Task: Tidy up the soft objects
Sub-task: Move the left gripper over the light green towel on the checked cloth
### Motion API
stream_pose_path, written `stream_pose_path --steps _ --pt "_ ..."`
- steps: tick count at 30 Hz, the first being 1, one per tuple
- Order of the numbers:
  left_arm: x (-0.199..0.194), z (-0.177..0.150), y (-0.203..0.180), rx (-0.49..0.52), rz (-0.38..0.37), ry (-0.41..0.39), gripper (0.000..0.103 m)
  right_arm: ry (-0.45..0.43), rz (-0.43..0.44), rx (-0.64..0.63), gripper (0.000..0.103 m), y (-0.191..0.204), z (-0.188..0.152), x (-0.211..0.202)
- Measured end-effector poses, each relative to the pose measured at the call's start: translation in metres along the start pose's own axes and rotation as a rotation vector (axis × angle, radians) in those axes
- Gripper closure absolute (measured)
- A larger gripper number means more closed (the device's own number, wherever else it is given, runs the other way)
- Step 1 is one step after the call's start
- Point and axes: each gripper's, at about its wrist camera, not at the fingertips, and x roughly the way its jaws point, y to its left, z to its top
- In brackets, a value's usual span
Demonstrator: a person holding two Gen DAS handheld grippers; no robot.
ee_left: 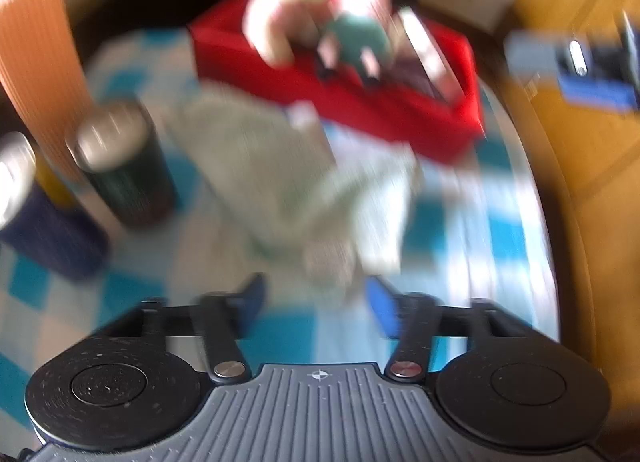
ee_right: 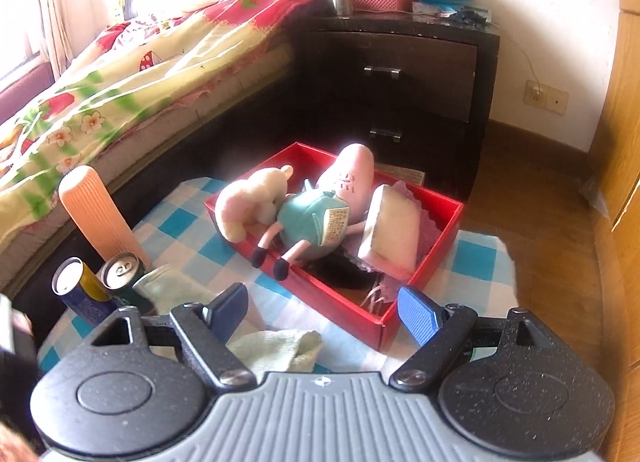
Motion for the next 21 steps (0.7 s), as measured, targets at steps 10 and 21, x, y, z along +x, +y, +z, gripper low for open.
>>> stream_pose_path --steps 10,21 --pt "0.07 0.019 -0.018 -0.014 0.145 0.073 0.024 0.014 0.034 0.014 0.042 0.006 0.003 0.019" --pt "0.058 -0.002 -0.017 0.022 0.144 0.083 0.04 0.006 0.057 0.023 0.042 0.002 0.007 0.023"
